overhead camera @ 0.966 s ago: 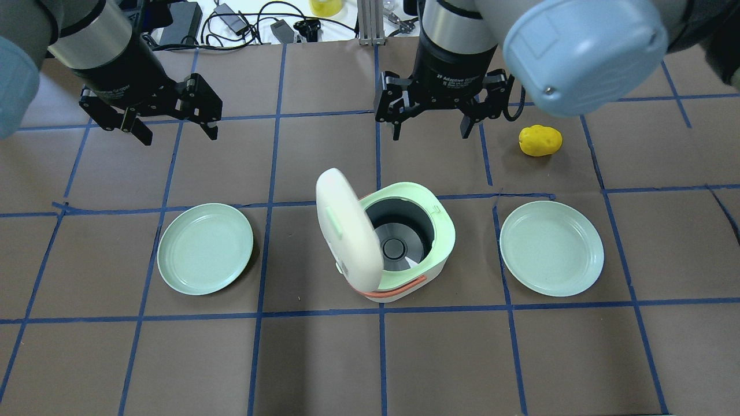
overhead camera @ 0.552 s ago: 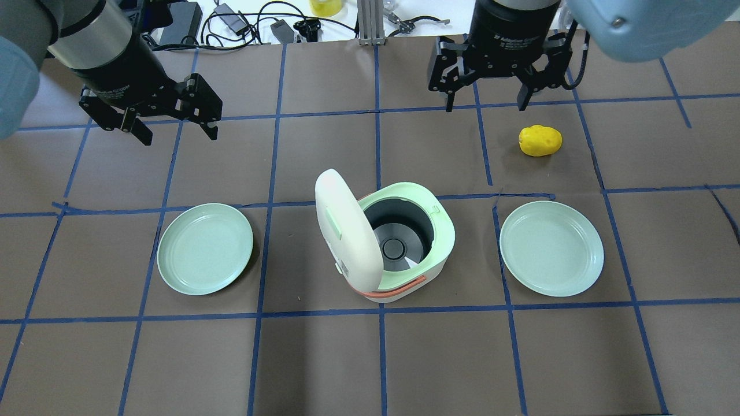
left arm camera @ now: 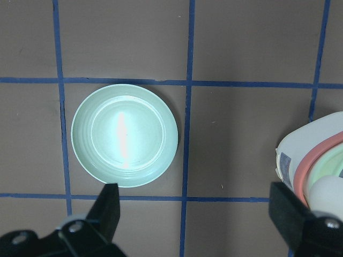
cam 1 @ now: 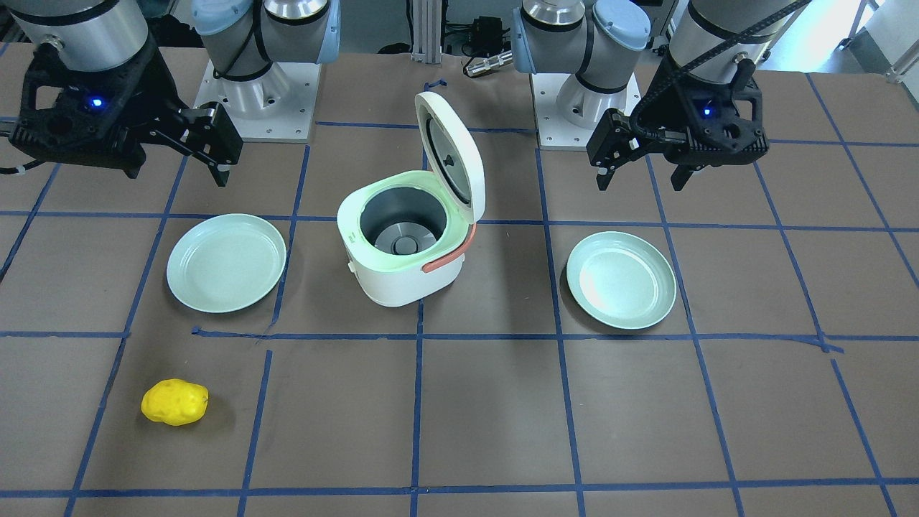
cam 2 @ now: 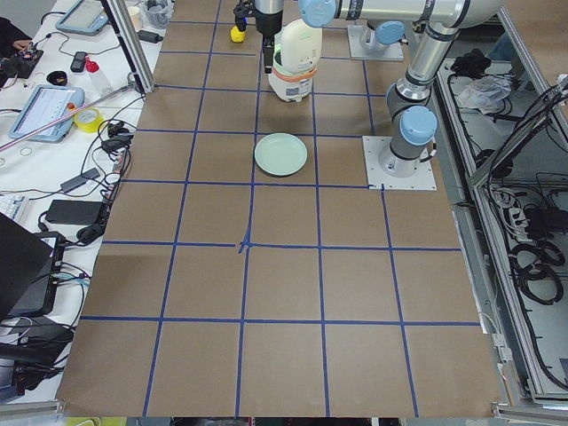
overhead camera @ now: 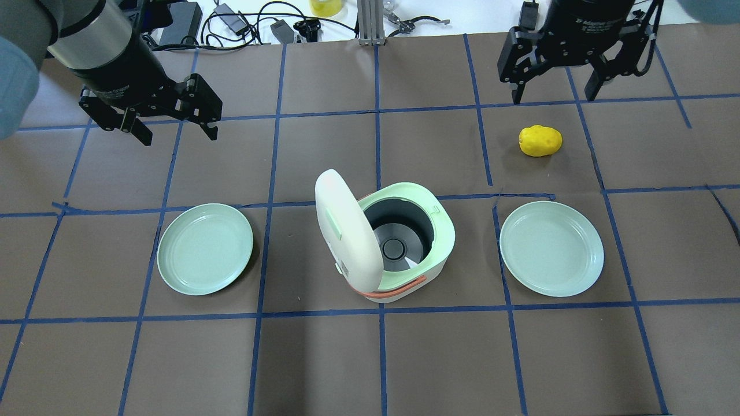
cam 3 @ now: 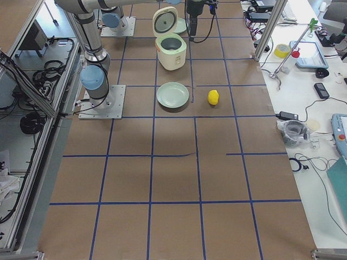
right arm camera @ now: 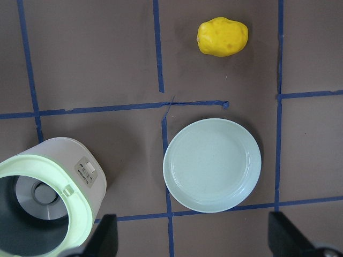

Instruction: Press rice cooker button

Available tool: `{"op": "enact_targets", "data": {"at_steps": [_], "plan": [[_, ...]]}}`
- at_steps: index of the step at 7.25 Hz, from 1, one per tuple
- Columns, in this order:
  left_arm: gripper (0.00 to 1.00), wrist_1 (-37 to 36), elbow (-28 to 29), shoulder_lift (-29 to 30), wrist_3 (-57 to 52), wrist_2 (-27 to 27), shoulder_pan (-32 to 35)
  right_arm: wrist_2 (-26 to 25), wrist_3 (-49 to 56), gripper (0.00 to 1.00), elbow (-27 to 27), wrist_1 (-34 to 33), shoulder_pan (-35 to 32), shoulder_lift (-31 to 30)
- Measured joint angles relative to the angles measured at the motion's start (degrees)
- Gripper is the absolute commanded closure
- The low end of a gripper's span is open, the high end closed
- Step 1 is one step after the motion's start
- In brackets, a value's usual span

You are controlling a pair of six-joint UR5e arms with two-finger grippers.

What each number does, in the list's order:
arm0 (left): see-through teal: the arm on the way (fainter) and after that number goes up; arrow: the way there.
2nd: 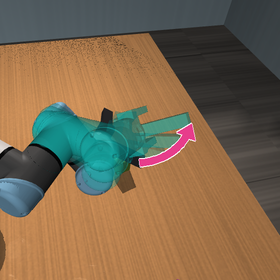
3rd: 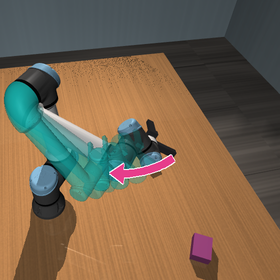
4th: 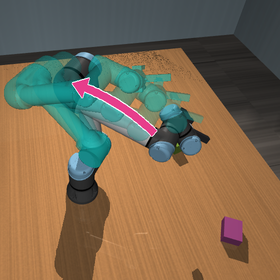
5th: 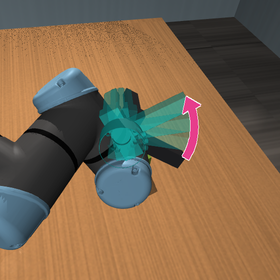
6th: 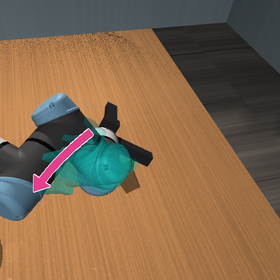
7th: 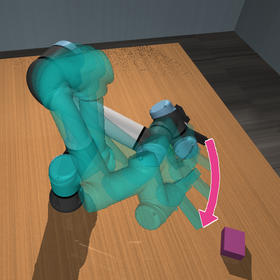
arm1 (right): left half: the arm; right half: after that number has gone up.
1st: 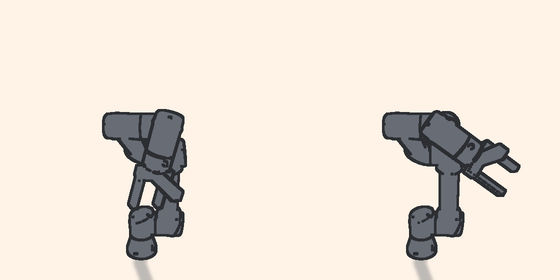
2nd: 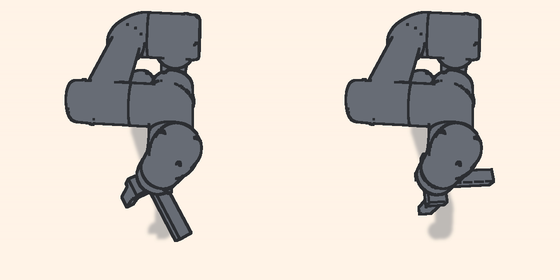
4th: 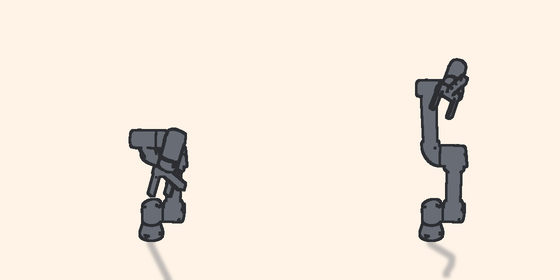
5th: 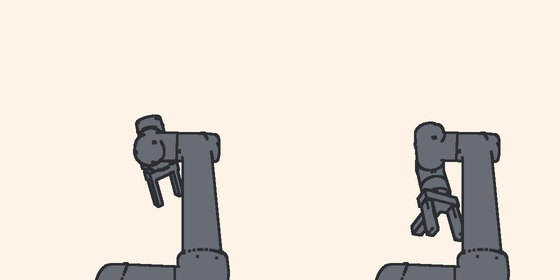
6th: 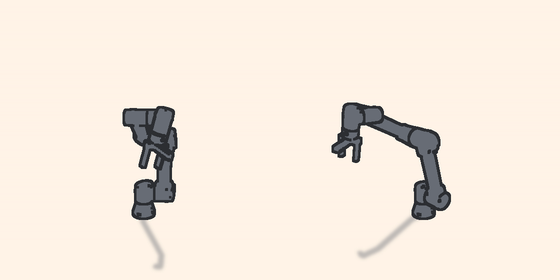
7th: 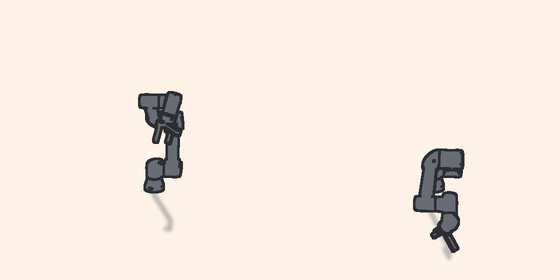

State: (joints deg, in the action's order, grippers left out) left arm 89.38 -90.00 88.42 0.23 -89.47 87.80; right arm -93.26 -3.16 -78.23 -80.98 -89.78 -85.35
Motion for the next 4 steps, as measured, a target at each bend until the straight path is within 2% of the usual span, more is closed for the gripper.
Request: {"op": "enact_targets", "data": {"at_steps": [4], "plan": [[0.0, 0.0, 0.0, 0.0, -0.01, 0.0, 0.0, 0.73, 0.3, 0.0, -0.06, 0.11, 0.39, -1.03]]}}
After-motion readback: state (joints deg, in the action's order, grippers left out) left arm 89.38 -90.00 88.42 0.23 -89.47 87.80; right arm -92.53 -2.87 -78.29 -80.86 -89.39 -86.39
